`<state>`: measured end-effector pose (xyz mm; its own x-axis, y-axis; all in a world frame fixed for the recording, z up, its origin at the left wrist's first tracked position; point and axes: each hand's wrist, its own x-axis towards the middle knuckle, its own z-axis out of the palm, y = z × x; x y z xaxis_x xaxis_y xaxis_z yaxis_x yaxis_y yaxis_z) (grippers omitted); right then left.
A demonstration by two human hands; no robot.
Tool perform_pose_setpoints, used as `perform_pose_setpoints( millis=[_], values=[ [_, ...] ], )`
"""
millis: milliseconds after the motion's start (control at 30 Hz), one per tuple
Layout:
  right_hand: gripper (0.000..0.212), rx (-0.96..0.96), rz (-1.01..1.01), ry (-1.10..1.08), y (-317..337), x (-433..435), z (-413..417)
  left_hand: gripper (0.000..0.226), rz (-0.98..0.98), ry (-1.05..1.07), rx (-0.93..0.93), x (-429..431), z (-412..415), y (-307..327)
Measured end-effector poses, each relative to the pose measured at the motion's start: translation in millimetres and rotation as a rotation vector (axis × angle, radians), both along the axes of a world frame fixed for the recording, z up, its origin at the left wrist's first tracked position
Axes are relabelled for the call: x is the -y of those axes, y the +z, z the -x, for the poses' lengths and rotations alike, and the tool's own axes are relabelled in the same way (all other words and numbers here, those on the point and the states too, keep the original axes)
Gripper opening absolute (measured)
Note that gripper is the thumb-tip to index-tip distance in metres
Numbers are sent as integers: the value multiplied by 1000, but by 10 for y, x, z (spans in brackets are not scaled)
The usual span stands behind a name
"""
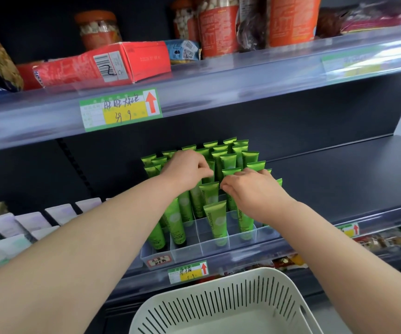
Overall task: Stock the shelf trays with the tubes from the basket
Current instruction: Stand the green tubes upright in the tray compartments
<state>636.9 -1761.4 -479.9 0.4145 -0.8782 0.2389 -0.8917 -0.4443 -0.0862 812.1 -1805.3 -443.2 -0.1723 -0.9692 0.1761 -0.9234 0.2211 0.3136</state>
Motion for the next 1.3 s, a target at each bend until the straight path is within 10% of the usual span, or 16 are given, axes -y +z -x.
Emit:
perform_pose_setpoints(
  millis=[267, 1300],
  values=[
    [33, 51, 42, -17, -83, -1, 19, 12, -54, 92, 296, 140, -87, -32],
    [31, -27, 7, 194, 61, -57, -961, 16, 39, 158, 1, -235, -791, 115]
  ],
)
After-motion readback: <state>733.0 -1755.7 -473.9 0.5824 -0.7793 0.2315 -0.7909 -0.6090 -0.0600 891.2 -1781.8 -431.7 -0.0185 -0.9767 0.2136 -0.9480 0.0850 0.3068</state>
